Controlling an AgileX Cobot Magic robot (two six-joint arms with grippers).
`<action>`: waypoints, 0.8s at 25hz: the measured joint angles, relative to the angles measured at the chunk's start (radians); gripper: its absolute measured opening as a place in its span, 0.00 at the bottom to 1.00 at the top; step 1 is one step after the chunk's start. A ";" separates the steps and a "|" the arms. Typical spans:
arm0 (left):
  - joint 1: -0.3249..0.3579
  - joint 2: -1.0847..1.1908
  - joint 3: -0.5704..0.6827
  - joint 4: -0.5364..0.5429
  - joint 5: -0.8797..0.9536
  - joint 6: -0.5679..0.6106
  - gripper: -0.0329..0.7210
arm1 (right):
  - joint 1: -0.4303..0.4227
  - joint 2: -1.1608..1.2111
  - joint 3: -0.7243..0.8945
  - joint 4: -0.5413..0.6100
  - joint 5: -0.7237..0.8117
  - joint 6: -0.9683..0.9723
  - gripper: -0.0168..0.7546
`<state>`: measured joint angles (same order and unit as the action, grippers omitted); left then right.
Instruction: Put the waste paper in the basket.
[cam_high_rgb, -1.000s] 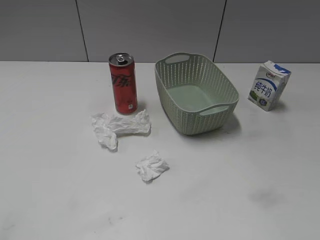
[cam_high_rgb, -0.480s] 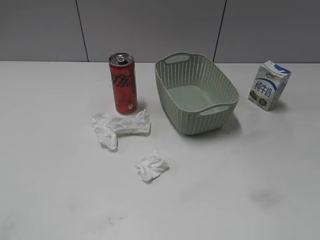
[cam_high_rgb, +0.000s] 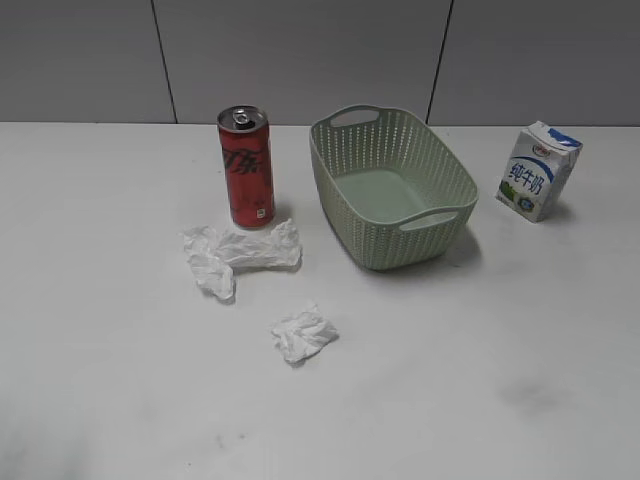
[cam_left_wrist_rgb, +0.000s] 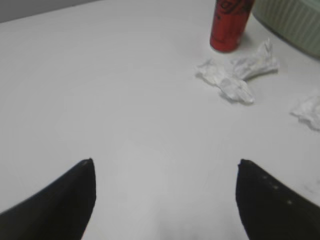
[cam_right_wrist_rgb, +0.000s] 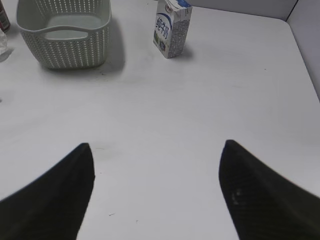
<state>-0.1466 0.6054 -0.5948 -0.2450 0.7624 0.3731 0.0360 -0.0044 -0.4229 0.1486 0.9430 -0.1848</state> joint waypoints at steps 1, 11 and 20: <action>-0.035 0.051 -0.007 0.009 -0.004 0.009 0.91 | 0.000 0.000 0.000 0.000 0.000 0.000 0.78; -0.375 0.529 -0.207 0.085 -0.009 0.024 0.88 | 0.000 0.000 0.000 0.000 0.000 0.000 0.78; -0.630 1.001 -0.511 0.086 -0.014 0.008 0.85 | 0.000 0.000 0.000 0.000 0.000 0.000 0.78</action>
<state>-0.7769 1.6067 -1.1053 -0.1588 0.7485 0.3814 0.0360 -0.0044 -0.4229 0.1486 0.9430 -0.1848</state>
